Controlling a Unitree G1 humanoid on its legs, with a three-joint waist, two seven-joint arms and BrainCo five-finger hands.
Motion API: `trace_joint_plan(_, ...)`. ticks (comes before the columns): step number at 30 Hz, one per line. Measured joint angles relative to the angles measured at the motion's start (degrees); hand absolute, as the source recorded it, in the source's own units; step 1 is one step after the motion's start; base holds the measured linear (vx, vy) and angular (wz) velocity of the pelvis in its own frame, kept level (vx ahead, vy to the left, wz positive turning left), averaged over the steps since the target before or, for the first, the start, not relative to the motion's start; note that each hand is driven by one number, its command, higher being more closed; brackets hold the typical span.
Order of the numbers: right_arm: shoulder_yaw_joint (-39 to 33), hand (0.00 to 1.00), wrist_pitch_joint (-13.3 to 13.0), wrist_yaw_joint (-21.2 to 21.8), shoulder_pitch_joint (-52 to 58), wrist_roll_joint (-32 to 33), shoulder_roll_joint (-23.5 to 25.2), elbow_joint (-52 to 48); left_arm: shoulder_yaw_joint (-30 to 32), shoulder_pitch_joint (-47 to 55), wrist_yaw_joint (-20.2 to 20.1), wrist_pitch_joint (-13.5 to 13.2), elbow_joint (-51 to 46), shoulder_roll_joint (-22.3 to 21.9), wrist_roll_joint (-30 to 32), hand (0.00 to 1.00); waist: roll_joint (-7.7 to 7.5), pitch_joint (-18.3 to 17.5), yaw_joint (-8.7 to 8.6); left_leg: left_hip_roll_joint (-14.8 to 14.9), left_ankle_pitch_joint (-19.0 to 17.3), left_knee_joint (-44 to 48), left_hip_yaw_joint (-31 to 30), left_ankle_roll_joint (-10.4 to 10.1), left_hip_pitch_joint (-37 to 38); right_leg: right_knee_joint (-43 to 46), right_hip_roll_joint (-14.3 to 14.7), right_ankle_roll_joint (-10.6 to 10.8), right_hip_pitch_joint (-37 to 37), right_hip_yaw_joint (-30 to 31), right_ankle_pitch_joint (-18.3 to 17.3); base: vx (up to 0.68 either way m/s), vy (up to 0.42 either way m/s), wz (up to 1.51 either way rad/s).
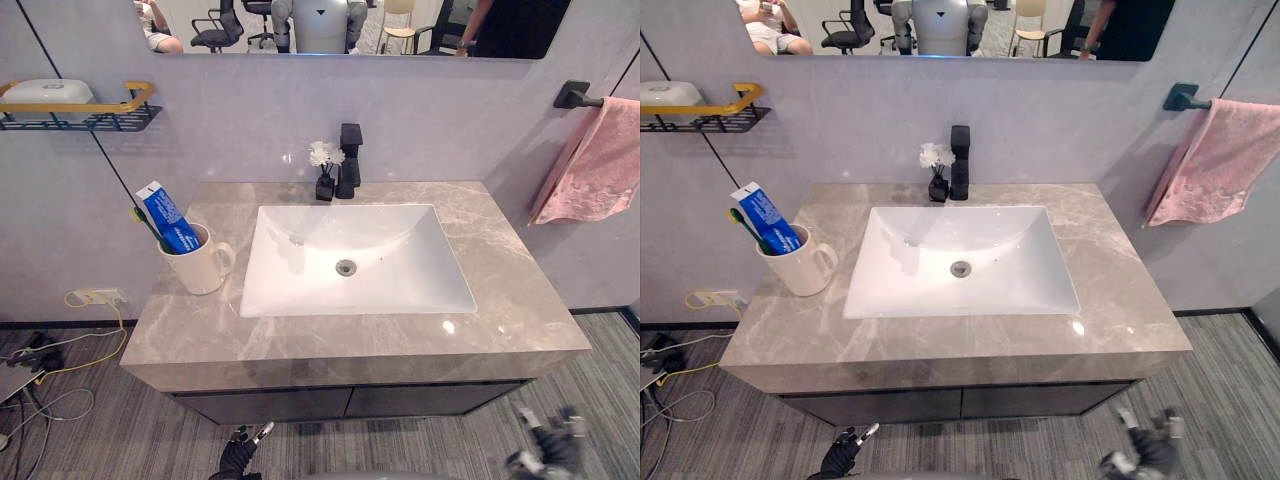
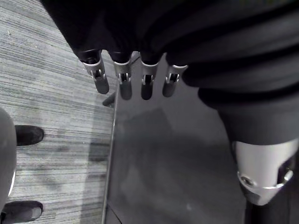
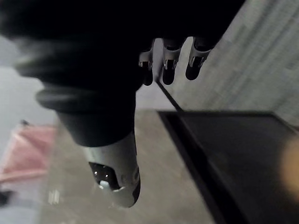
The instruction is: Organize washtable
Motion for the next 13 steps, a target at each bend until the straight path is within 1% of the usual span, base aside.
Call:
trace_joint_plan(2,-0.02,0.00,0.47,3.00,-0.05,-0.01,-0.29,6.41,-0.98,-0.16,-0.08,-0.02,0.56,0.44,-0.20,0.00,0.14,0.26,0.19,-0.12,0.16,-0.03,-0.58,0.17,0.07,-0.25,-0.07,0.10,0.33,-0.42,-0.10,0.08,0.000,0.10)
trace_joint_plan(3,-0.02,0.00,0.73,3.75,-0.06,-0.02,-0.37,7.69,-1.36,-0.18,-0.10,-0.03,0.67,0.56,-0.17,0.00,0.23,0.39,0.09,-0.17,0.14,-0.03,-0.88,0.14,0.11,-0.36,-0.12,0.13,0.53,-0.69,-0.12,0.06,-0.003,0.20)
trace_joint_plan(4,0.00,0.00,1.17,4.71,-0.10,-0.07,-0.52,10.08,-1.58,-0.50,-0.28,-0.06,1.33,0.72,-0.12,0.00,0.32,0.84,-0.37,-0.30,0.09,-0.04,-1.56,0.06,0.46,-0.85,-0.25,0.14,1.35,-1.41,-0.13,0.05,-0.003,0.20)
trace_joint_plan(5,0.11,0.00,1.32,5.07,-0.17,-0.15,-0.76,11.48,-1.58,-0.71,-0.40,-0.07,1.65,0.77,-0.13,0.00,0.37,0.92,-0.44,-0.35,0.04,-0.05,-1.82,-0.02,0.61,-1.04,-0.28,0.16,1.70,-1.56,-0.14,0.05,-0.002,0.19)
trace_joint_plan(6,0.34,0.00,2.08,6.11,-0.64,-0.18,-1.26,13.89,-1.64,-1.22,-0.81,-0.05,2.44,0.86,0.02,0.00,0.44,1.05,-0.42,-0.42,-0.08,-0.05,-2.11,-0.21,0.88,-1.14,-0.34,0.24,2.08,-1.83,-0.20,0.05,-0.003,0.11)
trace_joint_plan(9,1.95,0.00,2.54,7.64,-3.10,-0.69,-2.76,18.68,-2.13,-1.43,-1.23,-0.13,3.04,1.25,0.10,0.00,0.23,1.25,-0.49,-0.69,-0.17,-0.03,-3.07,-0.36,0.79,-1.18,-0.66,0.50,2.26,-2.90,-0.38,0.02,-0.002,0.12)
trace_joint_plan(12,2.14,0.00,2.59,8.37,-5.03,-0.75,-3.23,20.69,-2.30,-1.72,-1.21,-0.14,3.08,1.63,0.14,0.00,-0.07,1.49,-0.19,-0.86,-0.16,0.00,-3.58,-0.35,0.80,-1.24,-0.81,0.51,2.29,-3.10,-0.38,0.01,0.004,0.07)
trace_joint_plan(13,2.23,0.00,2.59,8.39,-6.01,-0.77,-3.36,21.32,-3.20,-2.10,-1.20,-0.13,3.23,1.90,0.19,0.00,-0.29,1.83,-0.08,-0.98,-0.15,0.04,-3.85,-0.34,0.80,-1.30,-0.93,0.51,2.42,-3.31,-0.38,0.00,0.000,0.04)
